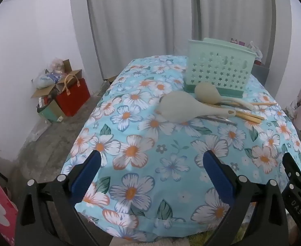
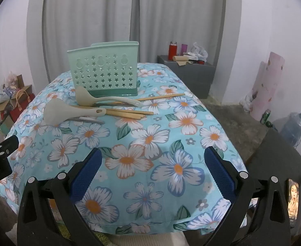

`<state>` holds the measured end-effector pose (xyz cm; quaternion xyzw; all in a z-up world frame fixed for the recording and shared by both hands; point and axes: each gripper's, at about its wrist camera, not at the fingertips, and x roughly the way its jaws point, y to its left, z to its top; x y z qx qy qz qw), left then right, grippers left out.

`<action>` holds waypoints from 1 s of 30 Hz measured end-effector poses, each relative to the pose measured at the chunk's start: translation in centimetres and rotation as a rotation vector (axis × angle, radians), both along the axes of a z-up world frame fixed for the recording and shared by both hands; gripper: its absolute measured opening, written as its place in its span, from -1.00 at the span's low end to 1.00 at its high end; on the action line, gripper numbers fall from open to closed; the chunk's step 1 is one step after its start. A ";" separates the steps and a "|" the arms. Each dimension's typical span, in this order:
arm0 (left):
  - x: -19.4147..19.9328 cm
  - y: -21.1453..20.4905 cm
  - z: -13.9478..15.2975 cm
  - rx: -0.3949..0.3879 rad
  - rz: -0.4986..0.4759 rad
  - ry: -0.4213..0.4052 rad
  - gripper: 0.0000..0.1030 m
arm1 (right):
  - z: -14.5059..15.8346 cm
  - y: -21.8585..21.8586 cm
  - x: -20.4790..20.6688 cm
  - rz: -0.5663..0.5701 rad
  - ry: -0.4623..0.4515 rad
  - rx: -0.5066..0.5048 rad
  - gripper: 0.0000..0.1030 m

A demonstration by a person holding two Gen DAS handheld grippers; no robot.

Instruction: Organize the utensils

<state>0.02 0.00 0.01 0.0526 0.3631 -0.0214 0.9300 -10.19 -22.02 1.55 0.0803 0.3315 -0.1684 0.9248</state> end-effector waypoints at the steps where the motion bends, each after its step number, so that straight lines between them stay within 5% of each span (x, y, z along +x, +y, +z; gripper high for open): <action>1: 0.0 0.0 0.0 -0.001 0.000 -0.002 0.89 | 0.0 0.0 0.0 0.000 0.000 0.000 0.85; 30: 0.3 0.3 -0.9 -0.005 0.007 0.027 0.89 | -0.2 -0.2 0.0 0.001 -0.002 -0.003 0.85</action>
